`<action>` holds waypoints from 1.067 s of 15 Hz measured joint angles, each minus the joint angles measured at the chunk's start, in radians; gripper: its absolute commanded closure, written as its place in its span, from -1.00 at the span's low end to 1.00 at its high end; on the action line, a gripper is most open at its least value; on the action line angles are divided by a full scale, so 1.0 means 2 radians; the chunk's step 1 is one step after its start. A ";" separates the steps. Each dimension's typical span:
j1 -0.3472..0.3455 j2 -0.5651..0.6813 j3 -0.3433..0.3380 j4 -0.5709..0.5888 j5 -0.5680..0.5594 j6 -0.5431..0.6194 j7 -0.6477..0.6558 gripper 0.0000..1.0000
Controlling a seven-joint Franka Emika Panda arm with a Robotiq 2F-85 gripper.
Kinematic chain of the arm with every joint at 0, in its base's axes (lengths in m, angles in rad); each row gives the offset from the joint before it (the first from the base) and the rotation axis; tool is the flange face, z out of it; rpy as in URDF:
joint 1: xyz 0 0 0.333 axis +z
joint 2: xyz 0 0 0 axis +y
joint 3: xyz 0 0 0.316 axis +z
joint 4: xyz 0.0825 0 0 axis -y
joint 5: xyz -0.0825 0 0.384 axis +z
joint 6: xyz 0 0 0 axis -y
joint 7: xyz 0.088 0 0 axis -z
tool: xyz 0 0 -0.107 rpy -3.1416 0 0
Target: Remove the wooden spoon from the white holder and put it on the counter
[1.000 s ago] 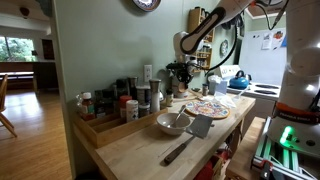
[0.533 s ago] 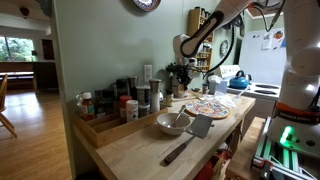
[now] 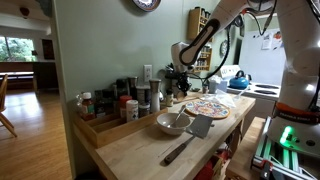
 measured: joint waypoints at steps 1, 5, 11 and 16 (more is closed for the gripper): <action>0.002 0.005 -0.001 0.001 0.000 0.002 0.000 0.94; 0.009 0.021 -0.007 0.006 0.000 0.007 0.000 -0.03; 0.015 0.023 -0.016 0.010 0.000 0.020 0.000 -0.94; 0.019 0.001 -0.016 0.006 0.001 0.048 -0.012 -1.00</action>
